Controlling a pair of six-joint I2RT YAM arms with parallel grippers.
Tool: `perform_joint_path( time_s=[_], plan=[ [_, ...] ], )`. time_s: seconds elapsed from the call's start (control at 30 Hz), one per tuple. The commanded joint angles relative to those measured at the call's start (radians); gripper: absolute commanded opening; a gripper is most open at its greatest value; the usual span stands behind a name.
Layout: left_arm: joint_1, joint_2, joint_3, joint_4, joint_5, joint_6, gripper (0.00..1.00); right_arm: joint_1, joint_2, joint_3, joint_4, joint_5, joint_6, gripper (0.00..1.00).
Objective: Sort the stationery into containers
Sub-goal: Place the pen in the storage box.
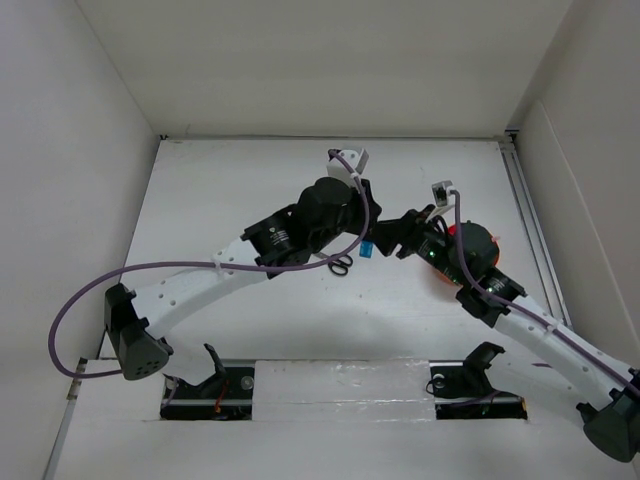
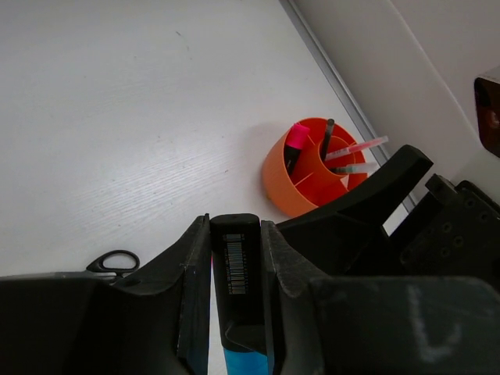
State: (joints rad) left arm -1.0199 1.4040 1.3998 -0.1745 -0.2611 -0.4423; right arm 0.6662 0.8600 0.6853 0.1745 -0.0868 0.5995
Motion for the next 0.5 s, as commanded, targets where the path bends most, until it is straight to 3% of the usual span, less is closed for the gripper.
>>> perform_joint_path(
  time_s=[0.0,0.23,0.33,0.47],
  plan=[
    [-0.003,-0.036,-0.012,0.061,0.065,-0.007,0.0,-0.007,0.019,0.022,0.085,-0.01,0.003,0.61],
    [-0.003,-0.045,-0.021,0.072,0.106,-0.007,0.0,-0.007,0.053,0.013,0.134,-0.021,0.033,0.43],
    [-0.003,-0.045,-0.032,0.081,0.128,-0.007,0.0,-0.007,0.053,0.013,0.145,-0.011,0.033,0.2],
    [-0.003,-0.045,-0.042,0.081,0.146,-0.007,0.0,-0.007,0.053,0.002,0.154,0.008,0.042,0.02]
  ],
)
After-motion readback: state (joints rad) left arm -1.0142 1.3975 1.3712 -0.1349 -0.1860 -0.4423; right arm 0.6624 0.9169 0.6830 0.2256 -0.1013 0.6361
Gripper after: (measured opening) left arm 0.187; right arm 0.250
